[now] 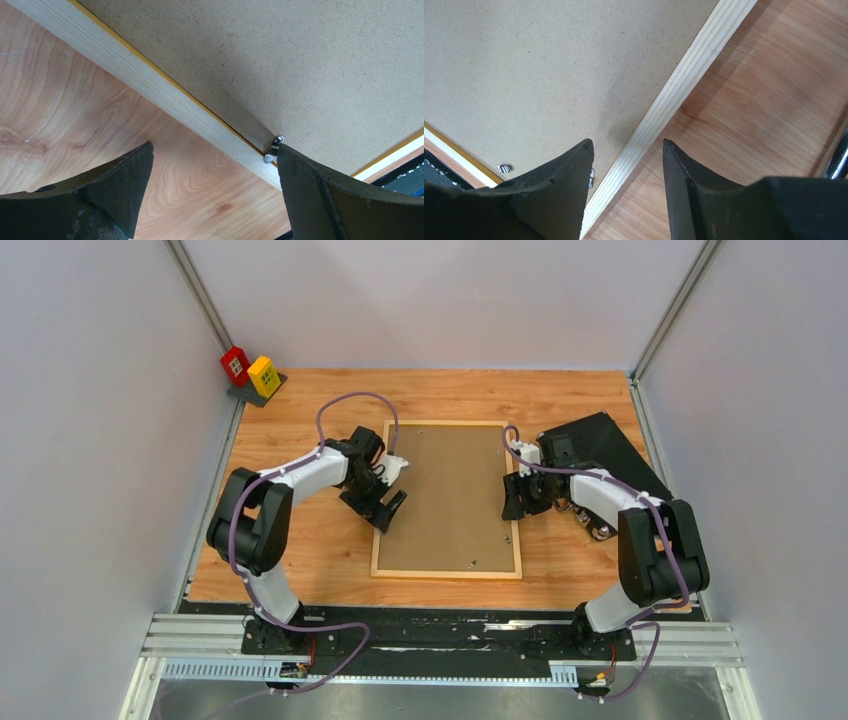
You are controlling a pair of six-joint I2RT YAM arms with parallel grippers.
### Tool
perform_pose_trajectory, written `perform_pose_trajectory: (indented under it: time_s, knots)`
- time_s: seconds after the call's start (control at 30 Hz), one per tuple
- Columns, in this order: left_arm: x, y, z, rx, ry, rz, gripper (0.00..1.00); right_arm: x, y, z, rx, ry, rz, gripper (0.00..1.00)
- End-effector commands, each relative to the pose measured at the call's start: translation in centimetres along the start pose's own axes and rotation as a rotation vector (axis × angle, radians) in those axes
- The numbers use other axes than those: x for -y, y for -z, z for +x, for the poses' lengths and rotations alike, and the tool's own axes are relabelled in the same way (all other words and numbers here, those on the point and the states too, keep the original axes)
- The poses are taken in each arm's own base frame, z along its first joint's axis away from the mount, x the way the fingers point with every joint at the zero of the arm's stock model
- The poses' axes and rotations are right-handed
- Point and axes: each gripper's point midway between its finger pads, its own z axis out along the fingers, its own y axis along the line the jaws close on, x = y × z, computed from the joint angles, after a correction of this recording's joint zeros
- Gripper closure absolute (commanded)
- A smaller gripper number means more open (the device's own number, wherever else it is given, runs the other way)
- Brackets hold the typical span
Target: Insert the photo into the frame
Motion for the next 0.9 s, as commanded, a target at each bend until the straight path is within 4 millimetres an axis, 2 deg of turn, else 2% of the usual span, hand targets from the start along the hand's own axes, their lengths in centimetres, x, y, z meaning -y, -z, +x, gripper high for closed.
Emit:
perform_pose_trajectory:
  time_s: [0.0,0.17,0.33,0.5,0.87]
  knots:
    - [-0.5,-0.2,0.0,0.011,-0.023,-0.027,0.0,0.1,0.3,-1.7,0.05,0.031,0.011,0.48]
    - [0.1,0.6,-0.2,0.034,-0.027,-0.011,0.0,0.2,0.2,-1.6,0.048,0.031,0.013,0.48]
    - [0.3,2.3,-1.4,0.09,-0.029,-0.027,0.0,0.2,0.2,-1.6,0.046,0.03,0.012,0.48]
    - [0.1,3.0,-2.3,0.119,-0.025,-0.048,0.0,0.2,0.2,-1.6,0.047,0.032,0.012,0.48]
    - [-1.6,0.8,-2.4,0.076,-0.023,-0.094,0.0,0.1,0.4,-1.6,0.052,0.036,0.013,0.48]
